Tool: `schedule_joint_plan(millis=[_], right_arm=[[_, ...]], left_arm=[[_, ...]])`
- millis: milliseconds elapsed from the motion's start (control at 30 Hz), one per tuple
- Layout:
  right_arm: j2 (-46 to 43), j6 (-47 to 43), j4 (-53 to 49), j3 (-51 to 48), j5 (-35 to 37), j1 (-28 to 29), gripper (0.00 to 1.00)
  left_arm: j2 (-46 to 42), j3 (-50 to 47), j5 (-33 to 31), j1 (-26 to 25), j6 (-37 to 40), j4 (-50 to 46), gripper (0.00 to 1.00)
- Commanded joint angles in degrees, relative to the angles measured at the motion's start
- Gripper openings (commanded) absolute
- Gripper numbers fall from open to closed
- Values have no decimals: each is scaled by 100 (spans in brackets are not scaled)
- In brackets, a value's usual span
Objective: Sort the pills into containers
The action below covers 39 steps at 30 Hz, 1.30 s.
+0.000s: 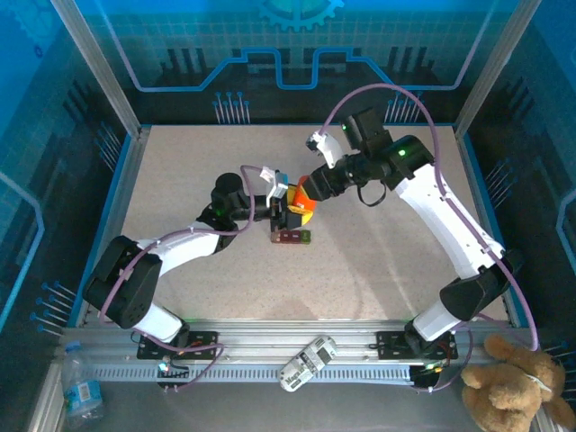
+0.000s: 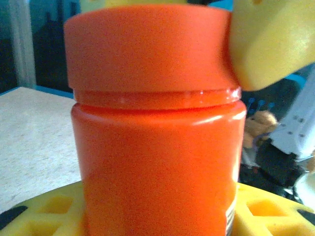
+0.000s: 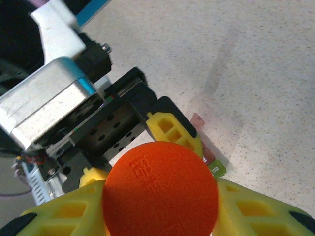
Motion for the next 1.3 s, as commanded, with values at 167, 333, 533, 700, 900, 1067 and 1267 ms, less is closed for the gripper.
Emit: schedule_joint_plan(millis=[167,333,533,700,900,1067,1267], right_arm=[[-267,2643,2015,-1695,1129,462,14],[-273,3201,2488,-1891,1376,526,12],[-300,3153,2600,-1759,1063,389,21],[-858,2580,2270,-1735,532,-126,58],[-1555,1290,1421,-1659,-506,-905,84],[-1230,345,446,-935,-862,-940,93],[-632,-265,-385,26,-477,-430,94]], left_arm=[[-318,-326,-2681,-625,1077,1205,0],[-101,-480,-3334,-823,1023,1786,0],[221,-530,-3403,-854,798,2202,0],[152,-532,-3185,-743,747,2032,0],[-60,-381,-1861,-335,306,1705,0],[-79,-17,-691,-178,-16,1219,0],[29,342,27,-146,-291,758,0]])
